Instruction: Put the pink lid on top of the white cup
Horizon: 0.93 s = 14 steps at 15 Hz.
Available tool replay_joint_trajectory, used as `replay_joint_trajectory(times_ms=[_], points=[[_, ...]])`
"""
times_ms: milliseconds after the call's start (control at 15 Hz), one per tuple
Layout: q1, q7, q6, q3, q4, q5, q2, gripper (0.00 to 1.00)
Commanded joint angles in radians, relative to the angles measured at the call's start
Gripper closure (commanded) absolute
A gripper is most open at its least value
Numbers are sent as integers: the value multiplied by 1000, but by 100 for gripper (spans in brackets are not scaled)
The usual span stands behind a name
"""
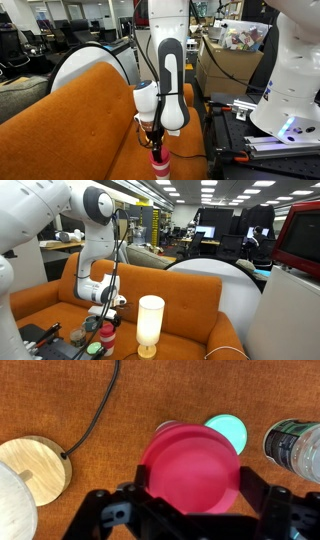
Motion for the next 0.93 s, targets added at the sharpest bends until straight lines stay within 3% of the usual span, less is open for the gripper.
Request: replay_joint_trajectory(times_ms=[0, 200, 267, 333, 867], points=[[-22, -29, -33, 17, 24, 22, 15, 35], [-23, -29, -42, 17, 32, 23, 21, 35], [-23, -29, -46, 18, 35, 24, 22, 13], [-22, -27, -50, 17, 38, 25, 22, 2], [-30, -26, -65, 29, 32, 46, 0, 0]])
